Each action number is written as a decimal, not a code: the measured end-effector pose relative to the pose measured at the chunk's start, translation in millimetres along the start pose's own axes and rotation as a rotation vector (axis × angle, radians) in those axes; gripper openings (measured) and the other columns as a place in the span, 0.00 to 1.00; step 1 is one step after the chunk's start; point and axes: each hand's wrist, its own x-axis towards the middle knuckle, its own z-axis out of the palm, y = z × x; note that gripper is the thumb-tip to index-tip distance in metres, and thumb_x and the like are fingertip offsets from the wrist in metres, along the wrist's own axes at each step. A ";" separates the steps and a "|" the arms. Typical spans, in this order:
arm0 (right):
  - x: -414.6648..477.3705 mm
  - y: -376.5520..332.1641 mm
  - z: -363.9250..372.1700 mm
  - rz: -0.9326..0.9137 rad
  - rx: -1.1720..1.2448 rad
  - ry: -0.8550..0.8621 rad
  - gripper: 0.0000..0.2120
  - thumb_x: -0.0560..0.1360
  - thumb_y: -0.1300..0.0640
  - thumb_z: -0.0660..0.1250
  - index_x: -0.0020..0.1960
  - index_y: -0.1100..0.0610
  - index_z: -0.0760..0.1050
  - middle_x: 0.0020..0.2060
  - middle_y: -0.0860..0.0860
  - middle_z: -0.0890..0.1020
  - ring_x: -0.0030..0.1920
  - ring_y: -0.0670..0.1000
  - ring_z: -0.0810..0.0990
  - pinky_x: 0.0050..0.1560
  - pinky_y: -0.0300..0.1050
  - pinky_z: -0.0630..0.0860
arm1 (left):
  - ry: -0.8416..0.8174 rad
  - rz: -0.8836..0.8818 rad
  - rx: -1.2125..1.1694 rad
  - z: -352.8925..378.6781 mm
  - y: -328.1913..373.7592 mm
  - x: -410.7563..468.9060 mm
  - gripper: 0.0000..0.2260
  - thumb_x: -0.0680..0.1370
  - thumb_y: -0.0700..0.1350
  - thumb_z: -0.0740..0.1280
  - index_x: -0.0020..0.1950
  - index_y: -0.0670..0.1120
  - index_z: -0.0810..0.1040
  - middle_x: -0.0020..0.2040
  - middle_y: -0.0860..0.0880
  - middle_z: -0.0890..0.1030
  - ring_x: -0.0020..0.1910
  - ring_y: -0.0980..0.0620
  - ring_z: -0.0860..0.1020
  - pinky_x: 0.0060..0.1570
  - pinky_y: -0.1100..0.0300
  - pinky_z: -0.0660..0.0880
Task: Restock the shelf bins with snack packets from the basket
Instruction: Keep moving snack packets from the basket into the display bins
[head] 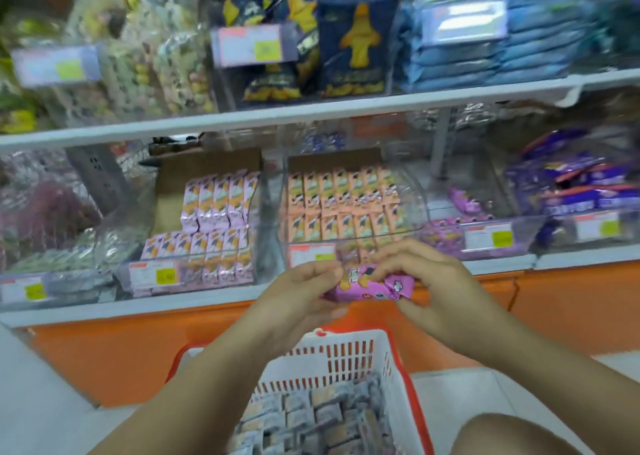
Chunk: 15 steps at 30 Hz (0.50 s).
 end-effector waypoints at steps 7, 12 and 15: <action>-20.7 21.1 -32.4 0.290 -0.011 0.338 0.19 0.67 0.55 0.76 0.52 0.41 0.73 0.56 0.42 0.72 0.55 0.36 0.72 0.56 0.27 0.66 | 0.115 0.177 -0.074 58.6 14.9 27.7 0.08 0.77 0.40 0.67 0.55 0.44 0.76 0.57 0.42 0.77 0.50 0.49 0.80 0.46 0.59 0.80; -19.3 27.3 -31.7 0.563 0.454 0.487 0.13 0.72 0.56 0.71 0.52 0.41 0.73 0.53 0.46 0.78 0.49 0.43 0.79 0.52 0.46 0.78 | 0.088 0.264 -0.047 101.5 19.1 44.3 0.08 0.75 0.40 0.70 0.51 0.41 0.76 0.51 0.40 0.79 0.44 0.48 0.81 0.55 0.49 0.78; -11.8 30.9 -31.3 0.548 0.588 0.517 0.14 0.75 0.57 0.67 0.50 0.37 0.71 0.50 0.43 0.80 0.46 0.36 0.80 0.50 0.37 0.78 | 0.026 0.314 0.037 123.2 19.1 52.1 0.04 0.75 0.39 0.70 0.46 0.41 0.76 0.38 0.44 0.81 0.35 0.49 0.80 0.54 0.46 0.77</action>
